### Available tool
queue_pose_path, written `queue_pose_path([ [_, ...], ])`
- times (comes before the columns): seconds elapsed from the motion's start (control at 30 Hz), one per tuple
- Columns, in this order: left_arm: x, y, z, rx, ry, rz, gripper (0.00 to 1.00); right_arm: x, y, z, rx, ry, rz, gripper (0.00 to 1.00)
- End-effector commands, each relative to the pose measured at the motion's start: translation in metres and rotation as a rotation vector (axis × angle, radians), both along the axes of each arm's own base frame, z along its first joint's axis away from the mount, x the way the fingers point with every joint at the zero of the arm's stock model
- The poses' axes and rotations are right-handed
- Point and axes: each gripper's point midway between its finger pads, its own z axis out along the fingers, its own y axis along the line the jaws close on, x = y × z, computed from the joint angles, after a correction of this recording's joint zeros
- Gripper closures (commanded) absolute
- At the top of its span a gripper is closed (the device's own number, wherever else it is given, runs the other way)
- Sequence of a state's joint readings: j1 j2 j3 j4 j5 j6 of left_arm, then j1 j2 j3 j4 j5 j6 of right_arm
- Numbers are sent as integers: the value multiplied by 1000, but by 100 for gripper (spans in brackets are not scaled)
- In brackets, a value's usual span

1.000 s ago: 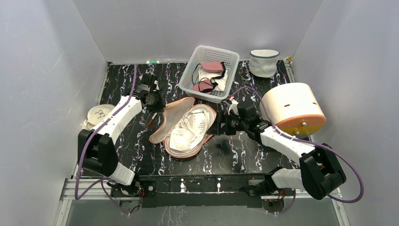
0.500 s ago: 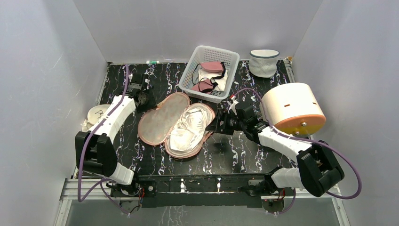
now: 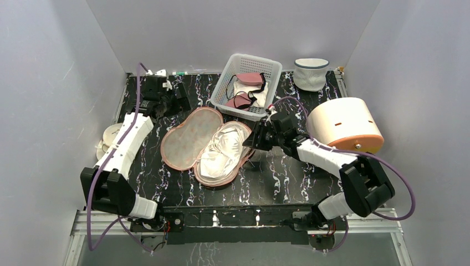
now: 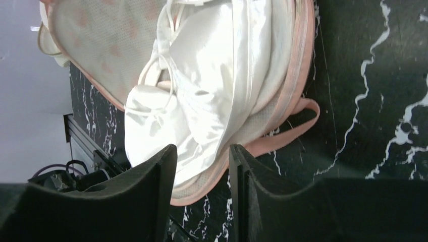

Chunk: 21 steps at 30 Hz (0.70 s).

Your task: Unzip the laundry bag and remove the bra

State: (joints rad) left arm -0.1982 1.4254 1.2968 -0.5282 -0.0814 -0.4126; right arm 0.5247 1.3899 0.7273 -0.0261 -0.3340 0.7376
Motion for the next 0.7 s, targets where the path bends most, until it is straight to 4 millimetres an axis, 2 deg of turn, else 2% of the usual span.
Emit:
queue_pose_path([
  [0.0,5,-47,45,-193,-153,-225,2,27,11,18,-11,-76,2,61],
  [0.13,-11,-88,41,-368,-147,-423,2,27,19,14,32,-71,21,60],
  [0.23,-33,-103,36,-451,-148,-493,1,24,26,11,72,-71,45,56],
  [0.33,-59,-106,5,-467,-86,-503,2,22,26,8,69,-68,57,43],
  [0.5,-94,-89,-56,-421,70,-420,2,12,19,10,48,-95,75,29],
  [0.67,-120,-98,-86,-494,166,-390,2,-1,9,11,46,-118,77,24],
])
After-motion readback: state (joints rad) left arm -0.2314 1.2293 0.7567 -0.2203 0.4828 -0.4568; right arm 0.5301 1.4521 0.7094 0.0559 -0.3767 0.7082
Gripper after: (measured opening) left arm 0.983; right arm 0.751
